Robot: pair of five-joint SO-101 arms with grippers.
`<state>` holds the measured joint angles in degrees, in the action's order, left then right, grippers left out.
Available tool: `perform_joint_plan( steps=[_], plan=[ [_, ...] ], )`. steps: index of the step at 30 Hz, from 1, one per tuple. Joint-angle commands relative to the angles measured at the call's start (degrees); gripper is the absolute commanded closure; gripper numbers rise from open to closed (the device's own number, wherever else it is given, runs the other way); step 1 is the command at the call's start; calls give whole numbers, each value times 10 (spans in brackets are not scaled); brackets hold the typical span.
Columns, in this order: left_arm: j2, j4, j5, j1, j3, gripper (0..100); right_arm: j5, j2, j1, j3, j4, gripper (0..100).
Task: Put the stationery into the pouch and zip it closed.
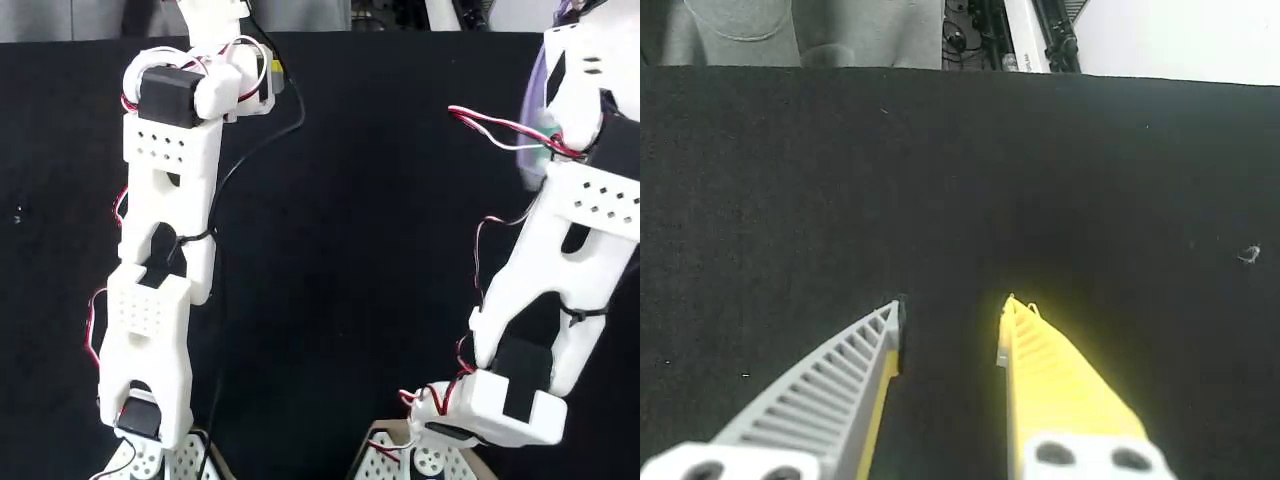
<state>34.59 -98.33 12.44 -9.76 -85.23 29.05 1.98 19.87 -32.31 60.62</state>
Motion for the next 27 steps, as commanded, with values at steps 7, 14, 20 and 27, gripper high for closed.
perform_joint_plan(
  steps=[7, 14, 20, 27],
  plan=[
    [-7, -4, -4, 12, -24, 834, -63, 44, -99, 71, 22, 988],
    [-7, -25, -4, 58, -27, 834, -127, 65, -193, 99, 98, 988],
    [-7, -25, -4, 107, -22, 834, -142, 133, -291, 203, 109, 988],
    [-7, -25, -5, 142, -21, 834, -142, 239, -382, 410, 13, 988]
  ],
)
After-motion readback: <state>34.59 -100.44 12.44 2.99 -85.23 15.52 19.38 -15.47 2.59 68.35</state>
